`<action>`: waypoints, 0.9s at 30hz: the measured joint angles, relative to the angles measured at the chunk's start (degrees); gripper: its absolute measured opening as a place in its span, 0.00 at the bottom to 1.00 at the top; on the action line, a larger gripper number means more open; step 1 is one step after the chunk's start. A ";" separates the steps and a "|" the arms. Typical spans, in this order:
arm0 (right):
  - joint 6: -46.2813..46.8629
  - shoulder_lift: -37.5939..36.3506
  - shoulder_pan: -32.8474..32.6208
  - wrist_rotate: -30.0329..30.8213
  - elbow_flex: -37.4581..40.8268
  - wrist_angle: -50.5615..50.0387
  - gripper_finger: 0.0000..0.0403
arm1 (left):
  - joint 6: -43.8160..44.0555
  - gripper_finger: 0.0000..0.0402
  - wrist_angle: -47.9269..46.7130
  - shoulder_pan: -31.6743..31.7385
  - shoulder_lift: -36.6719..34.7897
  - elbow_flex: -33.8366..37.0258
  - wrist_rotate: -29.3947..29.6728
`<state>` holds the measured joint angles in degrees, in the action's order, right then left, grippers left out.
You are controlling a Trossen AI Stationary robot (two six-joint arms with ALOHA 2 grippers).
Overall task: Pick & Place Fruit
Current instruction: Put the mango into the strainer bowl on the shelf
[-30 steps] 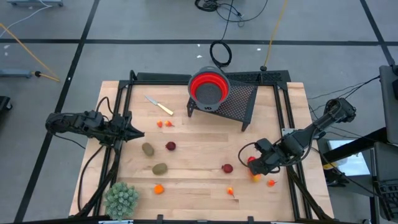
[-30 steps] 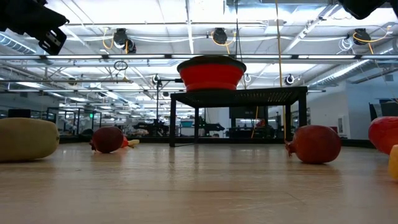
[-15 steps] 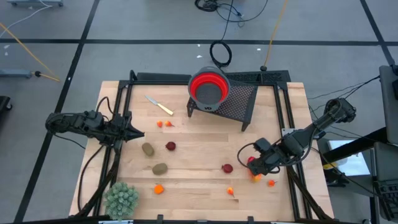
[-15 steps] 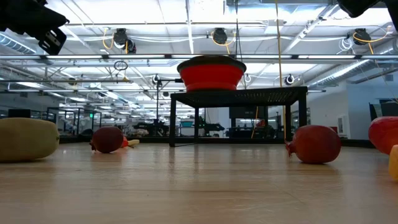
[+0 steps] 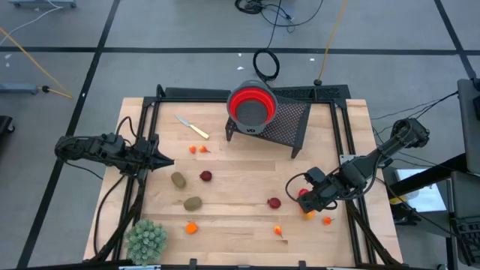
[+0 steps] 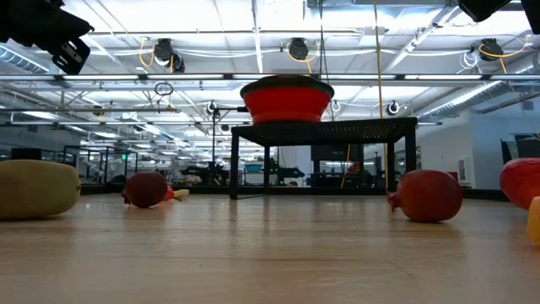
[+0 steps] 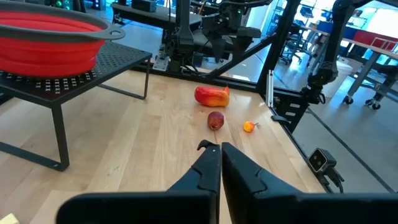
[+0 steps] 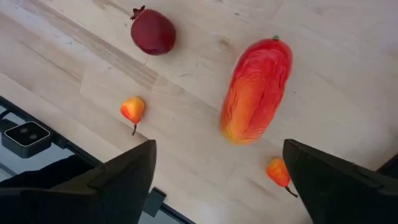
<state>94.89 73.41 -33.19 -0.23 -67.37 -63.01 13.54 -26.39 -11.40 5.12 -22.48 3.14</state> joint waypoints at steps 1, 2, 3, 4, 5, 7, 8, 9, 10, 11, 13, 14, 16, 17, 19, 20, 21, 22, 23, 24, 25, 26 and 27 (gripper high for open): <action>0.00 0.00 0.00 0.00 0.00 -0.15 0.90 | 0.00 0.03 0.00 0.01 -0.01 0.00 0.00; 0.00 0.00 0.00 -0.01 0.00 -0.34 0.93 | 0.00 0.03 0.00 0.02 -0.01 0.00 0.00; 0.00 0.00 0.00 0.03 0.01 -0.57 0.95 | 0.00 0.03 0.00 0.00 -0.01 0.00 0.00; 0.00 0.00 0.00 0.08 0.24 -0.60 0.97 | 0.00 0.03 0.00 0.02 -0.01 0.00 0.00; 0.02 0.00 0.00 0.13 0.62 -0.59 0.98 | -0.02 0.02 0.00 0.00 0.00 0.00 0.00; 0.70 0.02 0.00 0.20 1.81 -0.43 0.98 | -0.02 0.01 -0.02 0.02 -0.01 0.00 0.00; 1.42 0.02 0.00 0.20 2.58 0.05 0.98 | -0.01 0.00 -0.02 0.01 -0.01 0.00 0.00; 2.25 0.02 0.00 0.17 3.52 0.77 0.98 | -0.01 0.01 -0.02 0.02 -0.01 0.00 0.00; 3.21 0.02 0.00 0.17 4.52 1.64 0.98 | -0.03 0.01 -0.02 0.02 -0.01 0.00 0.00; 3.86 0.03 0.00 0.06 5.53 2.75 0.98 | -0.03 0.02 -0.04 0.00 -0.01 0.00 0.00; 3.76 0.03 -0.04 -0.09 7.50 5.97 0.99 | -0.05 0.03 -0.03 0.01 -0.01 0.00 0.00; 2.67 0.02 -0.02 -0.63 8.54 8.06 0.99 | -0.09 0.03 -0.04 0.01 -0.01 0.00 0.00; 1.16 0.04 -0.02 -1.49 10.34 10.94 0.99 | -0.31 0.03 -0.04 0.02 -0.01 0.00 0.00; 1.25 0.04 -0.02 -1.49 11.13 12.09 0.98 | -0.35 0.03 -0.03 0.01 -0.01 0.00 0.00; 2.85 -0.02 -0.02 -1.56 12.87 13.32 0.98 | -0.37 0.01 -0.04 0.02 0.00 0.00 0.00; 3.91 0.03 -0.02 -1.85 13.63 13.33 0.98 | -0.38 0.01 -0.04 0.01 -0.01 0.00 0.00; 4.72 0.04 -0.02 -2.57 14.26 13.21 0.98 | -0.35 0.00 -0.04 0.01 -0.01 0.00 0.00; 5.22 0.04 0.00 -3.02 14.85 13.16 0.98 | -0.35 0.01 -0.05 0.01 0.00 0.00 0.00; 5.52 0.02 0.00 -2.97 15.45 13.37 0.98 | -0.37 0.01 -0.04 0.00 0.00 0.00 0.00; 5.88 0.02 -0.02 -2.85 15.97 13.50 0.98 | -0.38 0.02 -0.04 0.02 -0.01 0.00 0.00; 6.09 0.04 -0.02 -2.84 16.40 13.51 0.98 | -0.35 0.02 -0.04 0.01 -0.01 -0.01 0.00; 6.20 0.04 0.05 -2.86 16.70 13.52 0.98 | -0.35 0.03 -0.04 0.01 0.00 0.00 0.00; 6.17 0.02 0.19 -2.87 16.88 13.51 0.98 | -0.34 0.03 -0.04 0.01 -0.01 0.00 0.00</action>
<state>101.07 73.43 -33.00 -3.10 -50.49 -49.50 13.21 -26.44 -11.39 5.11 -22.48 3.14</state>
